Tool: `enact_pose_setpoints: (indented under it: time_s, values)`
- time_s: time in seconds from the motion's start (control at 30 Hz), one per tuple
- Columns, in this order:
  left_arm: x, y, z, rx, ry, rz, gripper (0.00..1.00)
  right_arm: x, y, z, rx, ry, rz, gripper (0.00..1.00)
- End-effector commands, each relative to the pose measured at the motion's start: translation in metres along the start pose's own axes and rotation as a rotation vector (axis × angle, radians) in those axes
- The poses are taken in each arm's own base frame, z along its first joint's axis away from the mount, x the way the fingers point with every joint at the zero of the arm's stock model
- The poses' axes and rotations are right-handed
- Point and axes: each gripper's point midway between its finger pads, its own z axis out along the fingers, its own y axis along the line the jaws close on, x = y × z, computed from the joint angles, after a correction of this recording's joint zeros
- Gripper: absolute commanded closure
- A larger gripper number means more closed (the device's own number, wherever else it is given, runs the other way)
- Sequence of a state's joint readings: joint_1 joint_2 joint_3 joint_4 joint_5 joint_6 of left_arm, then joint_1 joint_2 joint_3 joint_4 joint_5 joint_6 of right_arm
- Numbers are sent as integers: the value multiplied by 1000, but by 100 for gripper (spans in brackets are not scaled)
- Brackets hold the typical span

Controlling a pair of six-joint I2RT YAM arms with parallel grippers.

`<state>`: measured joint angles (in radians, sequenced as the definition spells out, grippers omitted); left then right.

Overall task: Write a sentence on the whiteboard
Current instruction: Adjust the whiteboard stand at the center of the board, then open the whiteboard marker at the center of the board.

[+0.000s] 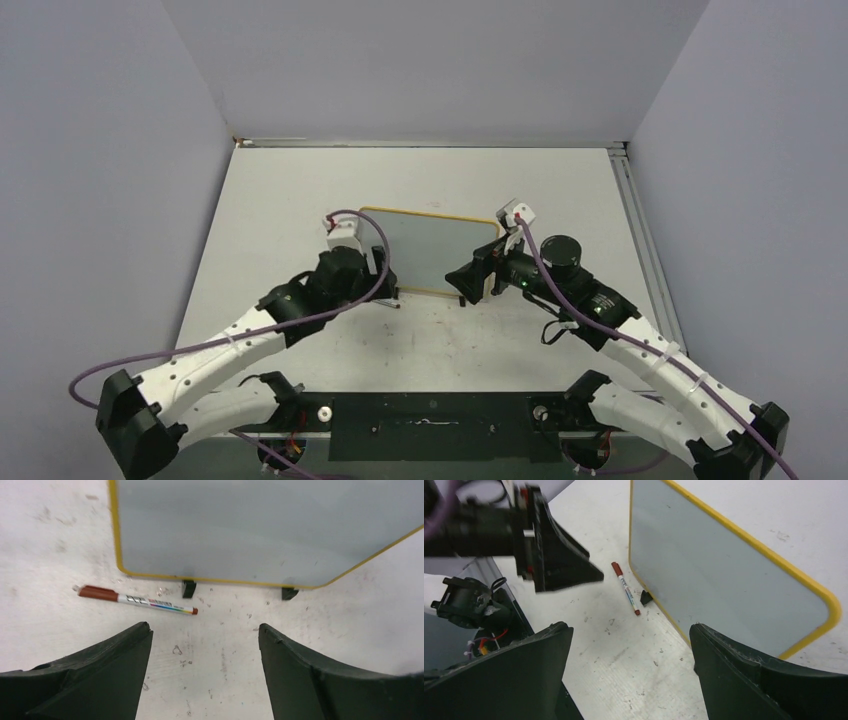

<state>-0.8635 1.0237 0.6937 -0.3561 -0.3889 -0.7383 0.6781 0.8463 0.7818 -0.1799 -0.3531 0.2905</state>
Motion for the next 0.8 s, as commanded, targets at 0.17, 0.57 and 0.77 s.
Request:
enact_pose_setpoints:
  time_s: [0.17,0.57,0.77]
  values:
    - [-101,71,-60,-67,-73,37,12,42,50,49,-52,73,13,23]
    - [-128,145,-56,-287,-261,119,10,110,78,153,39,292,-113,45]
    - [-128,138,-57,-239,-279,121,10,129,66,186,93,382,-200,52]
